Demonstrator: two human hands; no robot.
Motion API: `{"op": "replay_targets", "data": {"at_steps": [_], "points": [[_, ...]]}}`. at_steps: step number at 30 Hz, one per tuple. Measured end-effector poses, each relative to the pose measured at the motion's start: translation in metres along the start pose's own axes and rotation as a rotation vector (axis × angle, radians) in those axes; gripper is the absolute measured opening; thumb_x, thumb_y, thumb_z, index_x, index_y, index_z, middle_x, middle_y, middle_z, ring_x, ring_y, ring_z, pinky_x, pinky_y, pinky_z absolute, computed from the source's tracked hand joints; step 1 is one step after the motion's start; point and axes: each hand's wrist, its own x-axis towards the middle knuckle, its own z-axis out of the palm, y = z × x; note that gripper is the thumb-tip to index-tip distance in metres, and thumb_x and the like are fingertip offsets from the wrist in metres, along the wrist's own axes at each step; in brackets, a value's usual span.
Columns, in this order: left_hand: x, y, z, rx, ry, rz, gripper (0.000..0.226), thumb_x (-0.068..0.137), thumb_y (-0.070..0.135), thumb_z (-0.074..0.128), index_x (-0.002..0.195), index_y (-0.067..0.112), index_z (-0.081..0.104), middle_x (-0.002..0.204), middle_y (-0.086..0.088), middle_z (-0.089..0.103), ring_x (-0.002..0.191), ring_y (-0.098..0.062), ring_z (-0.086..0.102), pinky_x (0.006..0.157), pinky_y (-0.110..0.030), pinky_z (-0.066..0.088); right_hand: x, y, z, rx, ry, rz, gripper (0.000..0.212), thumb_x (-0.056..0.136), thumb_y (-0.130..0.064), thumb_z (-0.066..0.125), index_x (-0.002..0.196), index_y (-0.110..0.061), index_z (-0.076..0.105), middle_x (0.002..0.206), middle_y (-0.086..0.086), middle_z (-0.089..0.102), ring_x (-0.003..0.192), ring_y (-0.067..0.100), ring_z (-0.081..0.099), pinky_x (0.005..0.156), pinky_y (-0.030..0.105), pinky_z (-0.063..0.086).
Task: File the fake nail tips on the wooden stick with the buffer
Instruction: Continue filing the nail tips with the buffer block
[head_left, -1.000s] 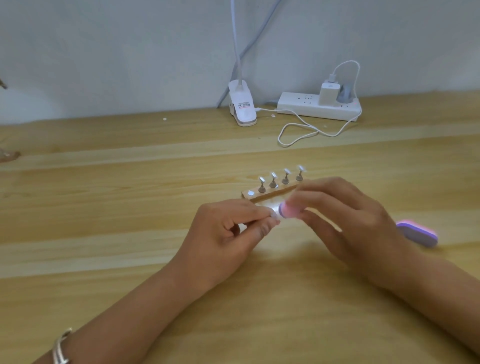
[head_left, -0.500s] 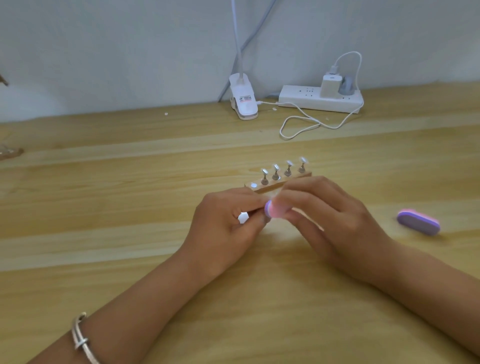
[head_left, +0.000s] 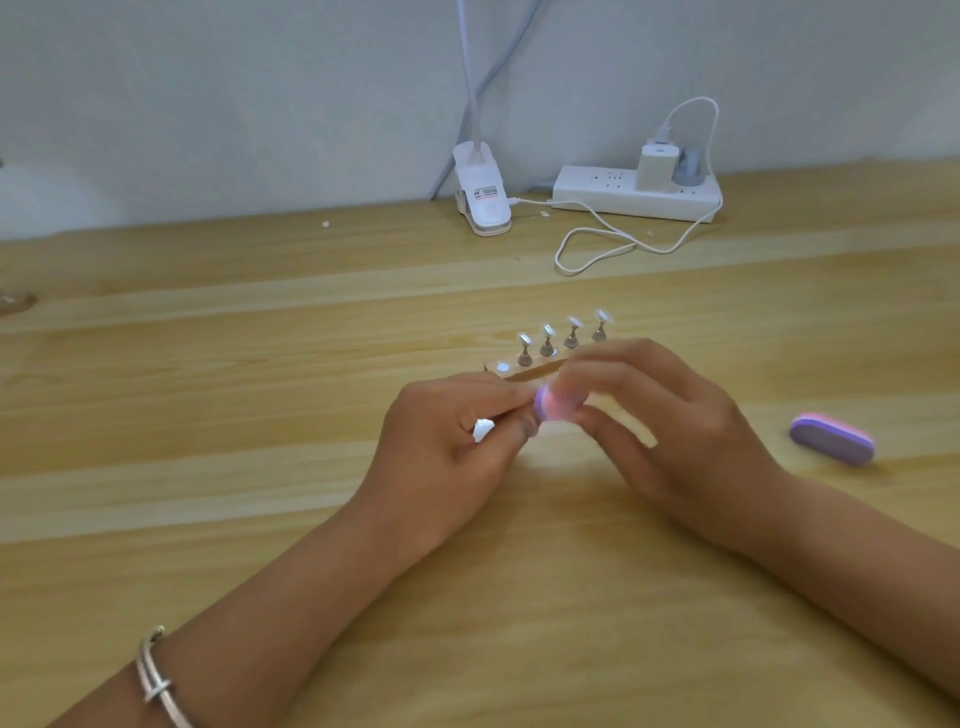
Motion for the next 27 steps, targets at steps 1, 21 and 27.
{"op": "replay_targets", "data": {"at_steps": [1, 21, 27], "points": [[0.000, 0.000, 0.000, 0.003, 0.002, -0.001, 0.023, 0.087, 0.029, 0.060, 0.084, 0.014, 0.077, 0.063, -0.003, 0.062, 0.060, -0.019, 0.054, 0.055, -0.030, 0.041, 0.000, 0.001, -0.001, 0.007, 0.019, 0.026, 0.010, 0.097, -0.002, 0.063, 0.102, 0.000, 0.072, 0.105, 0.009, 0.066, 0.100, 0.021, 0.063, 0.093, 0.032, 0.051], [-0.004, 0.008, -0.001, -0.007, -0.110, -0.016, 0.019, 0.096, 0.025, 0.054, 0.089, 0.026, 0.071, 0.080, 0.005, 0.072, 0.070, -0.026, 0.068, 0.065, -0.040, 0.052, 0.001, -0.009, -0.010, 0.121, 0.014, 0.068, 0.010, 0.092, 0.000, 0.066, 0.101, 0.000, 0.070, 0.102, 0.008, 0.067, 0.097, 0.020, 0.066, 0.090, 0.031, 0.052], [-0.005, 0.008, -0.003, -0.016, -0.118, -0.007, 0.021, 0.096, 0.025, 0.051, 0.083, 0.032, 0.067, 0.070, 0.002, 0.067, 0.063, -0.026, 0.063, 0.060, -0.042, 0.049, 0.000, -0.014, -0.006, 0.130, 0.009, 0.047, 0.011, 0.092, 0.000, 0.068, 0.103, -0.001, 0.071, 0.105, 0.005, 0.066, 0.100, 0.016, 0.065, 0.092, 0.027, 0.050]]}}
